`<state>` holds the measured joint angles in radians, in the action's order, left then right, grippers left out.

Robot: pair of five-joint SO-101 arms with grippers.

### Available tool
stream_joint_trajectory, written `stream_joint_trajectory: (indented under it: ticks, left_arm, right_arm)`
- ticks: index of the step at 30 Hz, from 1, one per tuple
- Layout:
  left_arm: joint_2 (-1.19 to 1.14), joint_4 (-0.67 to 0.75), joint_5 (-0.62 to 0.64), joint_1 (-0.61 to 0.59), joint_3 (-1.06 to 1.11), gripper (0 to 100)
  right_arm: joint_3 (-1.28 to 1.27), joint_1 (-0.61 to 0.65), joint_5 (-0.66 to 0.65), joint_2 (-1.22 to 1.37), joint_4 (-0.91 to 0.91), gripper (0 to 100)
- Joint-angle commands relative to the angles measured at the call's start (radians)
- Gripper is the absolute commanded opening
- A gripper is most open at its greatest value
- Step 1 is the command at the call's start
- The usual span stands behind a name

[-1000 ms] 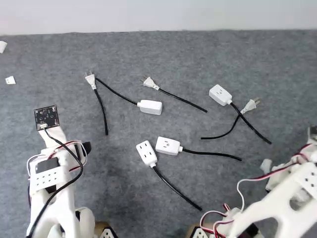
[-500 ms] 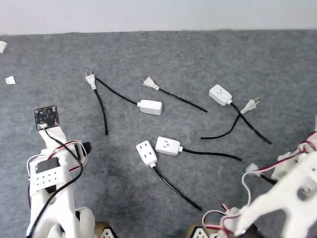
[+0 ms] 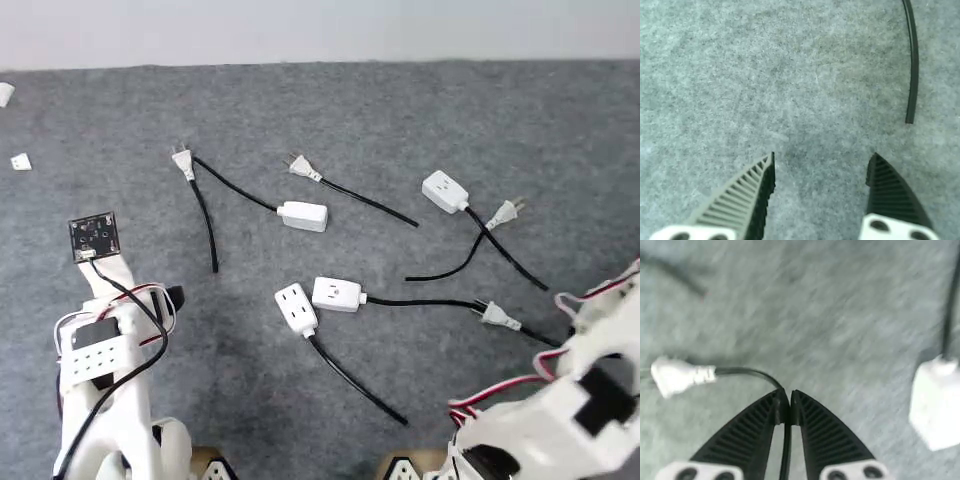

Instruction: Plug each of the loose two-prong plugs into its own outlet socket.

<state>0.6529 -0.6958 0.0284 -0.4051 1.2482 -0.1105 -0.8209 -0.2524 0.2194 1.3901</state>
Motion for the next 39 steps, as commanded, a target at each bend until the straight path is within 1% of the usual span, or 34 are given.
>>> stream_joint_trajectory:
  ticks: [1, 5, 10, 14, 17, 21, 23, 25, 27, 29, 32, 35, 37, 39]
  left_arm:
    - [0.002, -0.006, -0.011, -0.003, -0.002, 28]
    - [0.002, -0.005, -0.011, -0.002, -0.002, 28]
    - [0.002, -0.003, -0.011, -0.002, -0.002, 28]
    - [0.002, -0.002, -0.011, 0.000, -0.002, 28]
    - [0.002, 0.000, -0.011, 0.002, -0.002, 28]
    - [0.002, 0.000, -0.011, 0.002, -0.005, 28]
    - [0.002, 0.000, -0.011, 0.002, -0.005, 28]
    - [0.002, 0.000, -0.011, 0.002, -0.007, 28]
    - [0.002, 0.002, -0.011, 0.002, -0.007, 28]
    - [0.002, 0.002, -0.011, 0.002, -0.007, 28]
    - [0.002, 0.002, -0.011, 0.002, -0.007, 28]
    - [0.002, 0.002, -0.011, 0.002, -0.007, 28]
    - [0.002, 0.002, -0.018, 0.002, -0.007, 28]
    - [0.002, 0.002, -0.043, 0.002, -0.007, 28]
  right_arm:
    - [0.270, -0.019, 0.012, 0.130, -0.010, 0.8]
    - [0.539, 0.019, 0.011, 0.292, 0.005, 0.8]
    - [0.859, 0.111, 0.011, 0.466, 0.097, 0.8]
    - [1.056, 0.176, 0.017, 0.588, 0.165, 0.8]
    - [1.171, 0.208, 0.084, 0.667, 0.211, 0.8]
    - [1.293, 0.240, 0.147, 0.745, 0.222, 1.4]
    - [1.350, 0.259, 0.170, 0.771, 0.223, 5.0]
    - [1.401, 0.277, 0.204, 0.783, 0.223, 12.5]
    - [1.445, 0.292, 0.261, 0.786, 0.223, 21.0]
    - [1.493, 0.295, 0.324, 0.786, 0.223, 24.6]
    - [1.591, 0.282, 0.477, 0.786, 0.277, 19.7]
    - [1.663, 0.266, 0.612, 0.796, 0.409, 12.8]
    - [1.616, 0.265, 0.643, 0.797, 0.412, 8.8]
    - [1.485, 0.255, 0.664, 0.789, 0.412, 6.0]
